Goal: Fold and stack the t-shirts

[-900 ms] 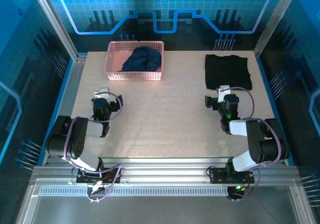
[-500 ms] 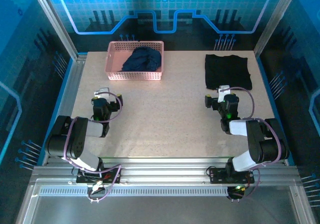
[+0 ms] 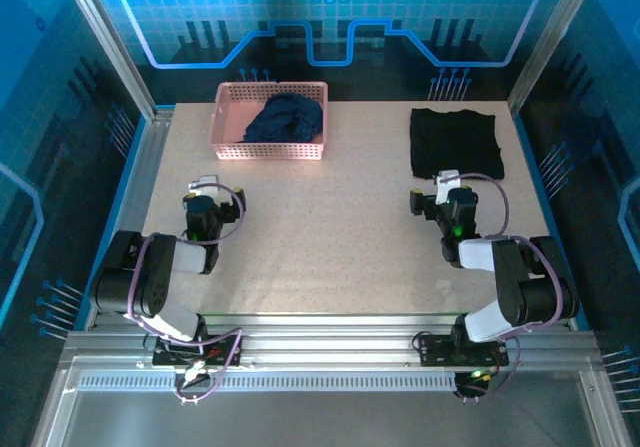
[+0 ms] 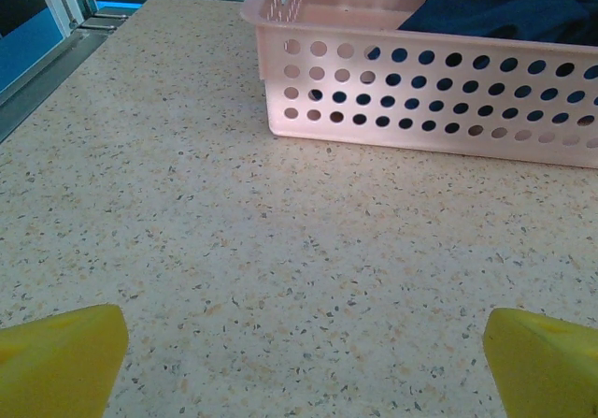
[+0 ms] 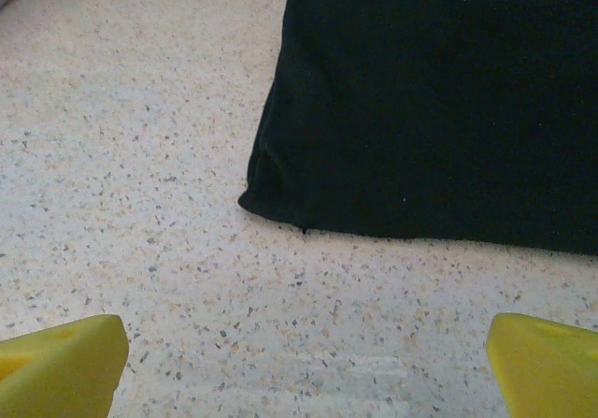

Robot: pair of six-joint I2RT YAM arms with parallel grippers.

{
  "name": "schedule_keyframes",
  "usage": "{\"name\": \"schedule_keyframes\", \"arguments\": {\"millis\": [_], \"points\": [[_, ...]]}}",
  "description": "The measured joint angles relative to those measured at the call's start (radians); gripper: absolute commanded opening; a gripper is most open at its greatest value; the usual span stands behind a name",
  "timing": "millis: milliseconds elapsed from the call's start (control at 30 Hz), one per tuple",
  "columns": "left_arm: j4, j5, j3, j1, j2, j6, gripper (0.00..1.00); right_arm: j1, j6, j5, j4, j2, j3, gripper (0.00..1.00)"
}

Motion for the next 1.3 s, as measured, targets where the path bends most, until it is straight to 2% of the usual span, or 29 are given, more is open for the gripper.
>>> {"name": "schedule_keyframes", "arguments": {"millis": [100, 200, 267, 333, 467, 567, 700, 833, 1033, 1300], "points": [[-0.230, -0.040, 0.041, -0.061, -0.167, 0.011, 0.99, 0.043, 0.048, 0.032, -0.330, -0.098, 0.148, 1.00], [-0.514, -0.050, 0.196, -0.119, -0.396, -0.042, 0.99, 0.131, 0.134, 0.040, -0.612, -0.243, 0.343, 1.00], [-0.664, -0.051, 0.357, -0.126, -0.492, -0.094, 0.99, 0.257, 0.161, 0.061, -0.774, -0.323, 0.486, 1.00], [-0.813, -0.060, 0.547, -0.120, -0.495, -0.133, 0.99, 0.365, 0.195, 0.037, -0.903, -0.349, 0.618, 1.00], [-1.146, -0.046, 1.024, -0.057, -0.260, -0.190, 0.99, 0.401, 0.258, -0.050, -1.117, -0.274, 0.849, 1.00], [-1.277, 0.011, 1.196, -0.007, -0.072, -0.200, 0.99, 0.422, 0.268, -0.100, -1.218, -0.156, 0.964, 1.00], [-1.446, 0.110, 1.318, 0.068, 0.187, -0.217, 0.98, 0.473, 0.268, -0.167, -1.305, -0.027, 1.048, 1.00], [-1.550, 0.173, 1.406, 0.131, 0.387, -0.220, 0.86, 0.531, 0.272, -0.213, -1.355, 0.046, 1.099, 1.00], [-1.576, 0.213, 1.483, 0.173, 0.518, -0.217, 0.78, 0.600, 0.284, -0.249, -1.392, 0.062, 1.119, 1.00], [-1.532, 0.239, 1.544, 0.174, 0.642, -0.226, 0.66, 0.617, 0.291, -0.255, -1.446, 0.062, 1.136, 1.00]]}}
